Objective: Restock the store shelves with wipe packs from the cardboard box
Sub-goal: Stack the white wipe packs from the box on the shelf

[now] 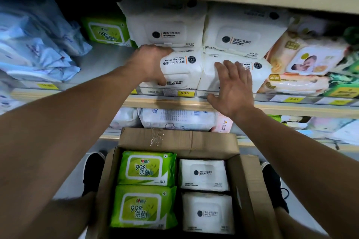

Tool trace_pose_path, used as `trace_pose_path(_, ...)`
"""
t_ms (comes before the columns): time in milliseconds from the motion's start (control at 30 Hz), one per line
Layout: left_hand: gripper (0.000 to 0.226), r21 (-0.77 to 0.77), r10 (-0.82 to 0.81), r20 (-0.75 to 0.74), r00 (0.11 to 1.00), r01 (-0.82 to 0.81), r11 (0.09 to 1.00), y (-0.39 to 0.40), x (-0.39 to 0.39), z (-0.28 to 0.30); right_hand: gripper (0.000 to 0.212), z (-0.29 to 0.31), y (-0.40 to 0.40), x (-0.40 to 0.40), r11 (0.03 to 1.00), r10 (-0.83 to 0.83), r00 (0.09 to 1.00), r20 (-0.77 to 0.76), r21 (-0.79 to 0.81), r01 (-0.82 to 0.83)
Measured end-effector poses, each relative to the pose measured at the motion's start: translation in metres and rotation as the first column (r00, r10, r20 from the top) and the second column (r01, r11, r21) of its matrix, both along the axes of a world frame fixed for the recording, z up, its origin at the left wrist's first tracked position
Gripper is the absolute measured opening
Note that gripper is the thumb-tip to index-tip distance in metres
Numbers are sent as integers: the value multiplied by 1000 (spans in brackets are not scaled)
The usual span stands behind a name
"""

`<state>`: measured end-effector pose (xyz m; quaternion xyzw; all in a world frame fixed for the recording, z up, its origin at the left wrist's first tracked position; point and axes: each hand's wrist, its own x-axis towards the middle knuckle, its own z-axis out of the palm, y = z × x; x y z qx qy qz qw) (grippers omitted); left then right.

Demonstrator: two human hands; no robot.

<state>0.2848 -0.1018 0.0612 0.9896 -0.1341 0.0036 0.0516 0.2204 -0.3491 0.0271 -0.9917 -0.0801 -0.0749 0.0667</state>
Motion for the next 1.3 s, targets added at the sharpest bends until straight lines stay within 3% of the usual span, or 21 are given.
trace_pose_path(200, 104, 3, 40, -9, 999, -40, 999, 0, -13, -2, 89, 8, 7, -11, 999, -2, 1000, -7, 39, 2)
trace_pose_path(367, 86, -36, 71, 125, 990, -67, 997, -3, -61, -5, 87, 10, 9, -40, 997, 38, 999, 4, 66, -38)
trace_pose_path(533, 72, -238, 39, 165, 986, 1, 971, -16, -140, -31, 86, 0, 11, -91, 994, 72, 995, -63, 81, -67)
trace_pose_path(667, 69, -341, 52, 47, 998, -33, 939, -34, -203, -56, 85, -20, 7, -139, 995, 86, 986, -141, 54, -79)
trace_pose_path(967, 73, -295, -42, -239, 970, -31, 955, -69, -282, -121, 77, -77, -21, -230, 997, 72, 901, -427, 44, -59)
trace_pose_path(1167, 75, -199, -128, -417, 900, 47, 979, -95, -303, -174, 78, -124, -42, -264, 998, 64, 764, -642, 18, -68)
trace_pose_path(1300, 76, -168, -142, -530, 836, 61, 984, -110, -303, -208, 77, -151, -53, -271, 998, 54, 719, -692, 12, -64)
